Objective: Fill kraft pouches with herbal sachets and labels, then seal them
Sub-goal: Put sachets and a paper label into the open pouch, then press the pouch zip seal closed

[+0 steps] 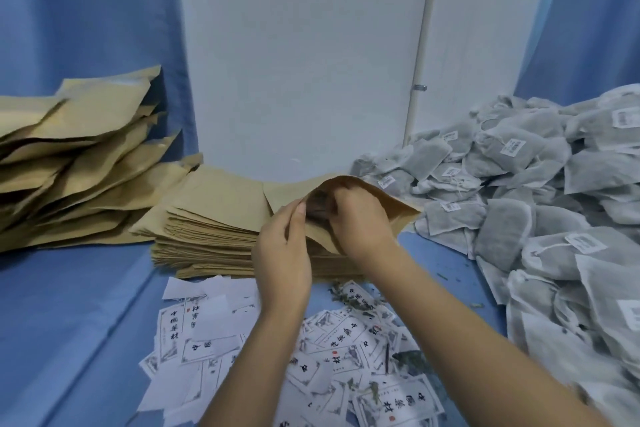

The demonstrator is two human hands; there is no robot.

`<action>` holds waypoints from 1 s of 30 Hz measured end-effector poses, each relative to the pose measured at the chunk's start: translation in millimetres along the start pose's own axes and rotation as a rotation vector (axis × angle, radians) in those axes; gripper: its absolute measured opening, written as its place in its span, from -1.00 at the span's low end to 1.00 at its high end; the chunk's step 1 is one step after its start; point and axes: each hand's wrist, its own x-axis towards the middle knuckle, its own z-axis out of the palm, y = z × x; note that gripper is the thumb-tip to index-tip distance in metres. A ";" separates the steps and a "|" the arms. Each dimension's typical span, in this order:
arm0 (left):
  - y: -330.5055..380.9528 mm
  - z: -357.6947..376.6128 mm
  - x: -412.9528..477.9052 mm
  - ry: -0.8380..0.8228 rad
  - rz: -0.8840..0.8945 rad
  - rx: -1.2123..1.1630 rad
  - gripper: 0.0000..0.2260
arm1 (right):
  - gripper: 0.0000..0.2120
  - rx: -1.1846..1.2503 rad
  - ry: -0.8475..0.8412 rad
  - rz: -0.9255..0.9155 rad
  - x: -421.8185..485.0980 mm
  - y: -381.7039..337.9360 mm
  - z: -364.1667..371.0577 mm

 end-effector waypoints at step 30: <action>3.3 -20.4 6.3 -0.083 -0.565 -0.268 -0.88 | -0.54 1.352 -0.029 0.628 -59.8 -57.0 37.4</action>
